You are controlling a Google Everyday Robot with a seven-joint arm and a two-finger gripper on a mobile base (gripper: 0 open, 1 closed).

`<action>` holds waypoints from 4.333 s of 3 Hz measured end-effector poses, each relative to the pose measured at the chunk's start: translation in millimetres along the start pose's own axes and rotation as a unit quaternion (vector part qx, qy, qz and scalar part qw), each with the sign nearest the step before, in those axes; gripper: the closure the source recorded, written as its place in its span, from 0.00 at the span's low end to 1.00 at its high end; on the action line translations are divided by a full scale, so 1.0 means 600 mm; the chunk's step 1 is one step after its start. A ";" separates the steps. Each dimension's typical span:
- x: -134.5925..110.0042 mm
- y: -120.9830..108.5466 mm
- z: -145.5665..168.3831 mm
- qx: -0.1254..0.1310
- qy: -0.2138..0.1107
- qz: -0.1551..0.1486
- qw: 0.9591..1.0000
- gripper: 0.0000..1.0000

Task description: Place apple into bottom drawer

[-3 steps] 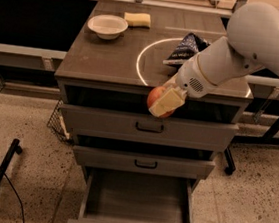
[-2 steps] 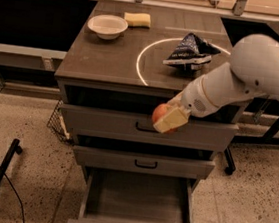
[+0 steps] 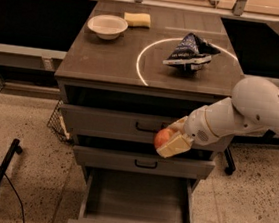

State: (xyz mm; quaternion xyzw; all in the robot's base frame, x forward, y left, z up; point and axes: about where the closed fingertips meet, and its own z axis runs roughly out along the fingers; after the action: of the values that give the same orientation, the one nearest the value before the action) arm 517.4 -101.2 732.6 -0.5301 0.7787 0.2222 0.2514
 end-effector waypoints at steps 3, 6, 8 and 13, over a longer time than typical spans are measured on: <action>0.089 -0.014 0.079 -0.005 -0.048 -0.056 0.997 1.00; 0.164 -0.038 0.136 -0.010 -0.070 -0.111 0.991 1.00; 0.221 -0.048 0.205 -0.026 -0.124 -0.116 0.985 1.00; 0.363 -0.089 0.349 -0.040 -0.172 -0.183 0.967 1.00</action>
Offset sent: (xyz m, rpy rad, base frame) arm -0.0091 0.0042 -0.0242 0.0645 -0.0436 0.0466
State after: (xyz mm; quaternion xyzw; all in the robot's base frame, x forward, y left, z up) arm 532.4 -146.5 429.7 -0.6271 0.6038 0.2911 0.3968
